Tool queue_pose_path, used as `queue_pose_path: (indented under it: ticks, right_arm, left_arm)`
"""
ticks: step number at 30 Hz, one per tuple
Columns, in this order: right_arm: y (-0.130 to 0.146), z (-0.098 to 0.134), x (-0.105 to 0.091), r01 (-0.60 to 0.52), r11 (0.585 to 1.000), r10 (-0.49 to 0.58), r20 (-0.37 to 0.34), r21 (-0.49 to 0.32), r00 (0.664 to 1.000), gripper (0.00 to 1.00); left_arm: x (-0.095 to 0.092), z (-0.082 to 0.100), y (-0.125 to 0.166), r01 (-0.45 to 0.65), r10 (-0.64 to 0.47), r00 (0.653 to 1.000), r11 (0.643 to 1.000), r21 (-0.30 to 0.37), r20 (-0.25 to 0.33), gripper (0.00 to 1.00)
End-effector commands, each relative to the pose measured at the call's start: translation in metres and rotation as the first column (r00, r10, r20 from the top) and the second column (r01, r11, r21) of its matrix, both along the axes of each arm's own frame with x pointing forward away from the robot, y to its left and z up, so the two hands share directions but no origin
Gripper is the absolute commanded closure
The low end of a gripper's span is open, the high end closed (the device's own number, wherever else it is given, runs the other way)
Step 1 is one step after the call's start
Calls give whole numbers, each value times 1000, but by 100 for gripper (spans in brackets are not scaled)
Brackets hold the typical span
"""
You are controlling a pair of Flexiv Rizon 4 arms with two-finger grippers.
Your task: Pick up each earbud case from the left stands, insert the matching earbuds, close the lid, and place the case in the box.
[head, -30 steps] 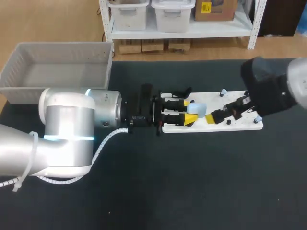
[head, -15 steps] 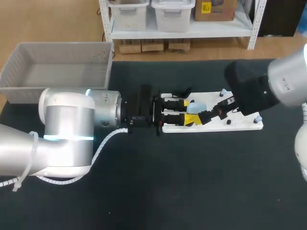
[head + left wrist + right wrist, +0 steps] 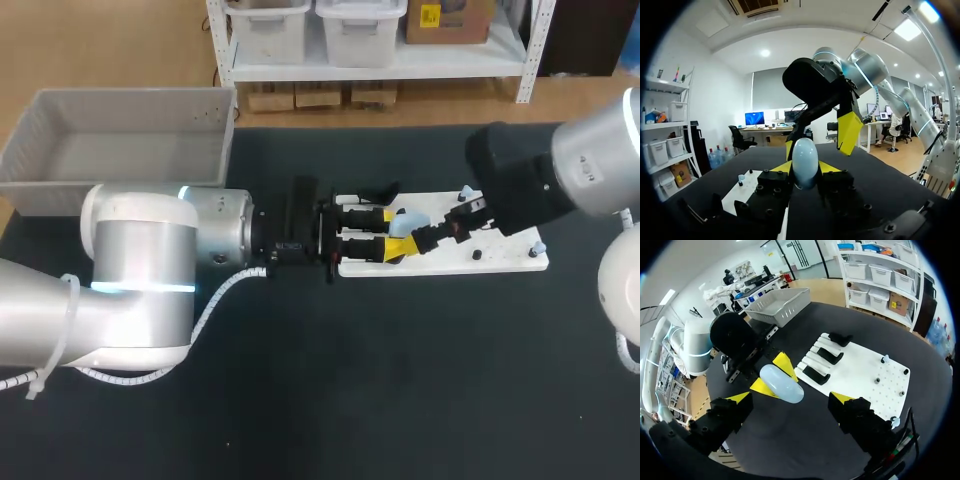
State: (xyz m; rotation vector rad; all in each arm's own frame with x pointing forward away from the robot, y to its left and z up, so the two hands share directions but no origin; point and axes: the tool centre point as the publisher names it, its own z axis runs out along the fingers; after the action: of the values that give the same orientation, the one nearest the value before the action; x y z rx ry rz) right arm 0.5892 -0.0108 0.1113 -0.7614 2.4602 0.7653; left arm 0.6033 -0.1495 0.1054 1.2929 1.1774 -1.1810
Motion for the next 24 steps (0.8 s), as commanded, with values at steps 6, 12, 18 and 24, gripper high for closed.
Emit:
queue_pose_path:
  ticks: [6,12,18,24]
  right_arm:
    - [-4,-1,7,15,1000,-15,-5,2,1000,0]
    - [-6,-2,10,24,1000,-24,-4,0,1000,0]
    - [-6,0,13,42,999,-42,1,0,999,0]
    - [-9,8,20,57,998,-58,21,4,998,0]
  left_arm:
    - [-1,-1,0,-5,5,1000,1000,-3,3,100]
    - [-1,-1,0,-5,5,1000,1000,-3,3,100]
    - [-1,-1,0,-5,5,1000,1000,-3,3,100]
    - [-1,-1,0,-5,5,1000,1000,-3,3,100]
